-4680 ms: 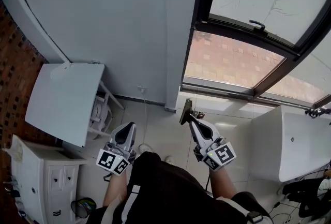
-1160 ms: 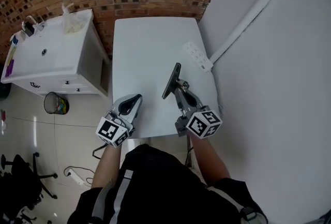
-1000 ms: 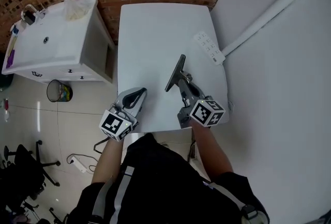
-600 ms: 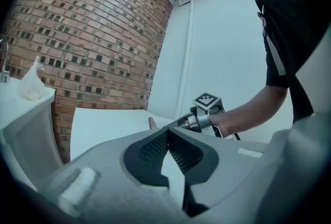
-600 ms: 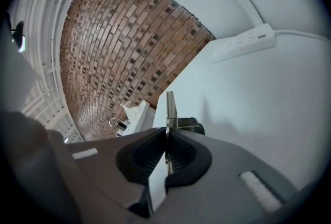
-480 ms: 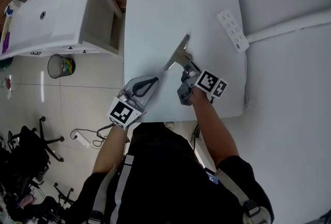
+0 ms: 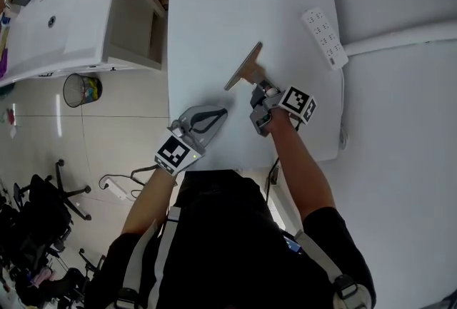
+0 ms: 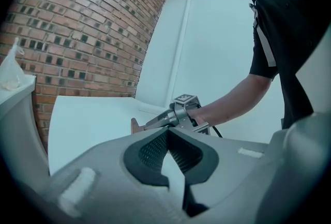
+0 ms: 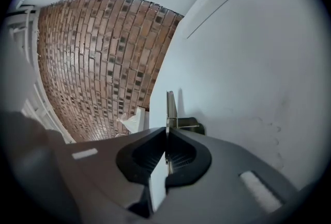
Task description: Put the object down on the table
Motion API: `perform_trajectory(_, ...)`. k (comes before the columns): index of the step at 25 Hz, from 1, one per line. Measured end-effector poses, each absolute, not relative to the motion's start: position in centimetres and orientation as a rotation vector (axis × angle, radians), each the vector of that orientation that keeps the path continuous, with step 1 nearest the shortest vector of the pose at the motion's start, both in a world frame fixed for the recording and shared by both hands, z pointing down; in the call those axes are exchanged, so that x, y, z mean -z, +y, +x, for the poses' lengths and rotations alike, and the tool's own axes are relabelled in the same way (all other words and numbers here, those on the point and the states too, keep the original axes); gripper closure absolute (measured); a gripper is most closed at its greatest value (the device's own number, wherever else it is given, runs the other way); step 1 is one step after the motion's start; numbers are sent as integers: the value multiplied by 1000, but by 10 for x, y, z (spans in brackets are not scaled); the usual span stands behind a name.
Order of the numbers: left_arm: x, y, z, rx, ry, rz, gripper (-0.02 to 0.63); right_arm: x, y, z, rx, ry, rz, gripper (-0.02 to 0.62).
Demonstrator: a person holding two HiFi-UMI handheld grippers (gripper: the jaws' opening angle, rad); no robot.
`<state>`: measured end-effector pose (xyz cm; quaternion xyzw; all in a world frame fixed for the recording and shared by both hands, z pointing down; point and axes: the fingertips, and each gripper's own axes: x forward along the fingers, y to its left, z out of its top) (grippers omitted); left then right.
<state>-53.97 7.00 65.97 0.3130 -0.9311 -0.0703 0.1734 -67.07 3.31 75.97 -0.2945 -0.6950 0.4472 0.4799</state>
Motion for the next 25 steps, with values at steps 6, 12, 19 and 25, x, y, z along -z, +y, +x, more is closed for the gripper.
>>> perform_trajectory(6, -658, 58, -536, 187, -2613, 975, 606, -769, 33, -685, -1246, -1628, -613, 568)
perform_trajectory(12, -657, 59, -538, 186, -2621, 991, 606, -766, 28, -682, -1242, -1693, -609, 539)
perform_trajectory(19, -645, 56, -531, 189, -2651, 994, 606, -754, 9, -668, -1287, -1725, -647, 532)
perform_trajectory(25, -638, 54, -517, 198, -2684, 975, 606, -740, -17, -651, -1240, -1843, -645, 535)
